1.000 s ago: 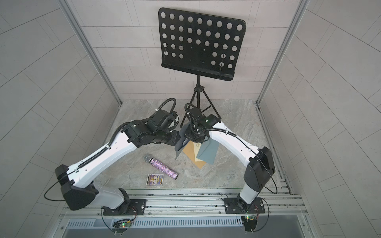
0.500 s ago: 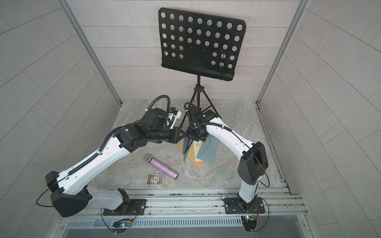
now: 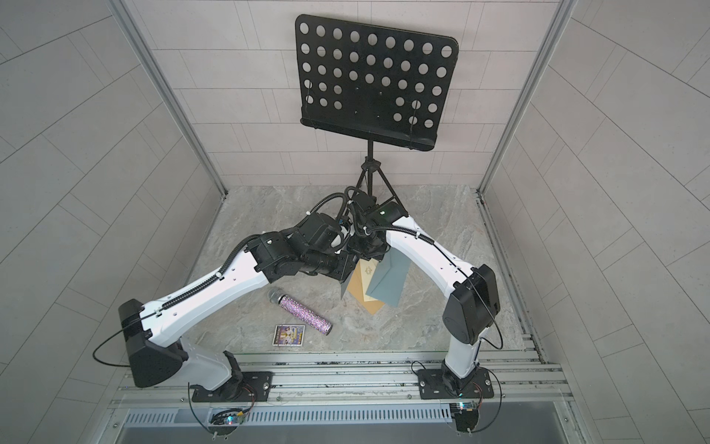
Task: Take the letter paper out of the envelope
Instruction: Take out the letter paper from the envelope.
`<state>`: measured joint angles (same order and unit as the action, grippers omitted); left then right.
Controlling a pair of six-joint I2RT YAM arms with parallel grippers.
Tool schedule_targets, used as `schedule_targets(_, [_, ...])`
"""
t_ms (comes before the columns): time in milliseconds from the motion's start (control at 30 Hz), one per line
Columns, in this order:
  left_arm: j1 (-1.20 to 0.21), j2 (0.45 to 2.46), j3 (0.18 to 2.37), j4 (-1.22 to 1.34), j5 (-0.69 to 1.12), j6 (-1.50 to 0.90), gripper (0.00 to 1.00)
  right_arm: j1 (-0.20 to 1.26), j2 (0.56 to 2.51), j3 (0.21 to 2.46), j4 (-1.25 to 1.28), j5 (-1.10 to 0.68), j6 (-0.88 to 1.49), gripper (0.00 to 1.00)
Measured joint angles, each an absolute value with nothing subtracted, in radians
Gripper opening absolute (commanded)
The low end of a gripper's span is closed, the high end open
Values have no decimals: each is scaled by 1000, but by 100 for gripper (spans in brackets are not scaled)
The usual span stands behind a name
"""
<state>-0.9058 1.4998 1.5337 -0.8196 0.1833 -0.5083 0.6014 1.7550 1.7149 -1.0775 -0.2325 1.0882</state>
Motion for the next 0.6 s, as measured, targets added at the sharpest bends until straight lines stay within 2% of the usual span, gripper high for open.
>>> schedule_targets(233, [-906,1513,1546,-862,101,-465,14,586,1754,1711,-1065,-273,1106,0])
schedule_targets(600, [-911,1547,1568,-889,-12,-410,18,583,1749,1708,-1058,-309,1139,0])
